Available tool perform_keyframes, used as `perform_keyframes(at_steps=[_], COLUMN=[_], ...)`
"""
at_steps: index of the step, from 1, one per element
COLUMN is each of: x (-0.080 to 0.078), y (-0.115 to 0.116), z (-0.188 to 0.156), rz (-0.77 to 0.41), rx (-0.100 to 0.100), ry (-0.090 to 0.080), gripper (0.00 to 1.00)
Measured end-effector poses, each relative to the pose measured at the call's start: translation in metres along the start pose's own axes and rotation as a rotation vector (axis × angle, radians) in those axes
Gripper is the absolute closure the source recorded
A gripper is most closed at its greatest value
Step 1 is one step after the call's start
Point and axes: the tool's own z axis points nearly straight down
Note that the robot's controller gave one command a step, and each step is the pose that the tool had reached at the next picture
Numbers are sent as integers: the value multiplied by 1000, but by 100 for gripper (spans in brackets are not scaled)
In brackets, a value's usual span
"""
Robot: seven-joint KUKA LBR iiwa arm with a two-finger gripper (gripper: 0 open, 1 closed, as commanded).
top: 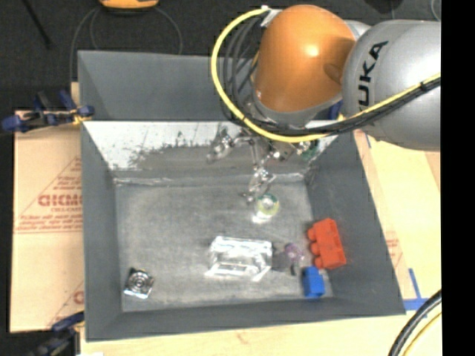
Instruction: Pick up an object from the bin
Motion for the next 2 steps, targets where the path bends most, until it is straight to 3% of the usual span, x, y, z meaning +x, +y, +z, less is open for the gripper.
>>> perform_keyframes(at_steps=[1,2], x=[57,68], y=[65,41], z=[60,121], rz=[-194,-196], rx=[-2,3], ry=[8,0], gripper=[0,0])
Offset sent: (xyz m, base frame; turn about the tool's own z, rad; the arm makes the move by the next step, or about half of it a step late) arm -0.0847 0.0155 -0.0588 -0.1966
